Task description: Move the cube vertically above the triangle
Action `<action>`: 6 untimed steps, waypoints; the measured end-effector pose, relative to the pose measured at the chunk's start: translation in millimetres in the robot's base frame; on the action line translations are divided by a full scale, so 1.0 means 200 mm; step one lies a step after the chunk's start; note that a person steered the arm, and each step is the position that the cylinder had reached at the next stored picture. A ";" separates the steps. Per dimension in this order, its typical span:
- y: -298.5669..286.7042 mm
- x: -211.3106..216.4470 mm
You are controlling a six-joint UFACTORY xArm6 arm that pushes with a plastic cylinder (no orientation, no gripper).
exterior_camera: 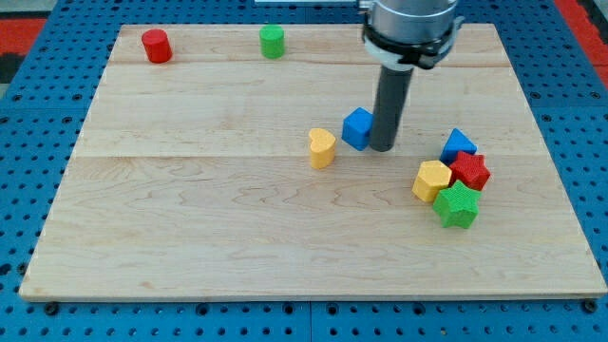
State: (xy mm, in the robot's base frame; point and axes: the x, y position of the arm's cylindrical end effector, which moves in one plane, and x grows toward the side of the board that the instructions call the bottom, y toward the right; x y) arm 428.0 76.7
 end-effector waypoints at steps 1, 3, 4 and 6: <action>-0.27 -0.09; -0.33 -0.45; -0.15 -0.32; -0.17 -0.43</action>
State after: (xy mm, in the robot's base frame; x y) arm 341.0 42.3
